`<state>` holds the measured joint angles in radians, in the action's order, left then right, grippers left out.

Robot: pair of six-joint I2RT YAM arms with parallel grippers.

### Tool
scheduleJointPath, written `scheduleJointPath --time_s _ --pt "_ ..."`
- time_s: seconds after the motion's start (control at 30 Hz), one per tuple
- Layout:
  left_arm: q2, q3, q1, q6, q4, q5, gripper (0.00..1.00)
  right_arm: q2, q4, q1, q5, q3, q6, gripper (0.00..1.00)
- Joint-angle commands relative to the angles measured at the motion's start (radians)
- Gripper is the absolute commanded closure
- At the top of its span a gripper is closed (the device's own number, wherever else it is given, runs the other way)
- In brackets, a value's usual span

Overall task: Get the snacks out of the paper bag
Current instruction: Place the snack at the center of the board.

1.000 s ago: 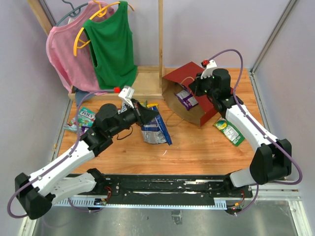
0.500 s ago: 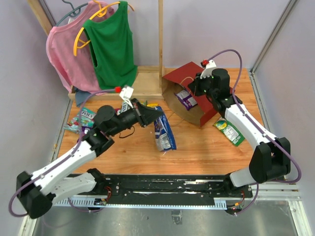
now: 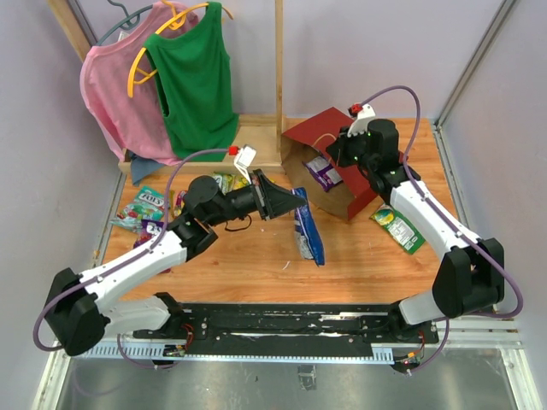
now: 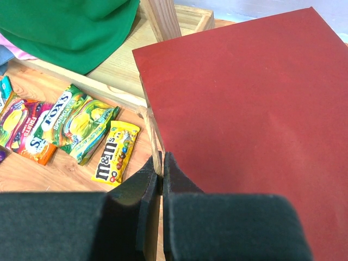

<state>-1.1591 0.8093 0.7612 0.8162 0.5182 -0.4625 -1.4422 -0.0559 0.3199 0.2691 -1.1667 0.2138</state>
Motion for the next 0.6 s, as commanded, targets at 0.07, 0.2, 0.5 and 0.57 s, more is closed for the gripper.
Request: scheduleJointPath --time_s 0.07,0.2,0.5,0.57 --pt "0.172 -0.039 0.008 -0.096 -0.134 0.192 1.0 -0.018 -0.033 -0.001 0.005 -0.001 0.005 0.98" --pt "0.249 -0.085 0.005 -0.14 -0.435 0.531 0.99 -0.032 -0.04 -0.001 0.015 -0.005 0.012 0.98" --pt "0.325 -0.236 -0.111 -0.096 -0.729 0.766 0.9 -0.043 -0.047 0.011 0.025 -0.009 0.02 0.98" --pt "0.33 -0.247 -0.145 -0.096 -0.759 0.777 0.79 -0.04 -0.047 0.014 0.025 -0.009 0.021 0.98"
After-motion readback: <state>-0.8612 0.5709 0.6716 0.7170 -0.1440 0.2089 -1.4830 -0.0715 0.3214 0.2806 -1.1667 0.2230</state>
